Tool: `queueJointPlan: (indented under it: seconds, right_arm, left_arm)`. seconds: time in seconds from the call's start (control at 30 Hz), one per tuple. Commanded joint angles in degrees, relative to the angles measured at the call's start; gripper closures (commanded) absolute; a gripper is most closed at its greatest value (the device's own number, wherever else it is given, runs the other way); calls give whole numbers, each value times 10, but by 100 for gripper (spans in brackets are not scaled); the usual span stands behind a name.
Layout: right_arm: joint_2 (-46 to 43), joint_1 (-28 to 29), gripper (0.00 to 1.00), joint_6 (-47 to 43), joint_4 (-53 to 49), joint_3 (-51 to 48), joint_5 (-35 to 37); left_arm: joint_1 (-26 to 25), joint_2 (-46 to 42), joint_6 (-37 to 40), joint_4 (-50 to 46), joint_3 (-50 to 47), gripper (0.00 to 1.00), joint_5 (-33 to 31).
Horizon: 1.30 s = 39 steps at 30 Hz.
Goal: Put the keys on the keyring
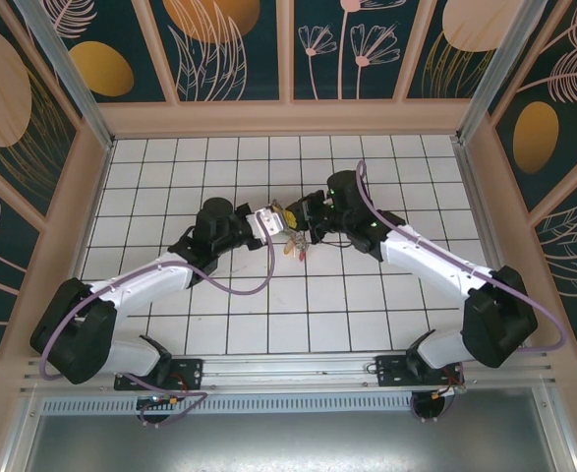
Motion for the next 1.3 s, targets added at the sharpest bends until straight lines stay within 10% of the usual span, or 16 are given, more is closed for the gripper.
queueJointPlan:
  seconds: [0.0,0.37,0.73,0.97,1.27]
  right_arm:
    - [-44,3,100,0,-8,-3,-7]
    - [-41,-50,63,-292,-59,11,-73]
    - [-152,-64,65,-904,-77,-3,41]
    - [-207,-49,59,-1445,-95,-76,-73]
    - [-133,-20,59,-1601,-122,-52,-105]
  left_arm:
    - [6,-15,-12,28,-11,100,-47]
    - [5,-31,-7,8,-12,100,-17]
    - [6,-55,23,-36,1,100,35]
    - [6,-60,26,-81,20,100,98]
    - [6,-53,14,-80,29,100,123]
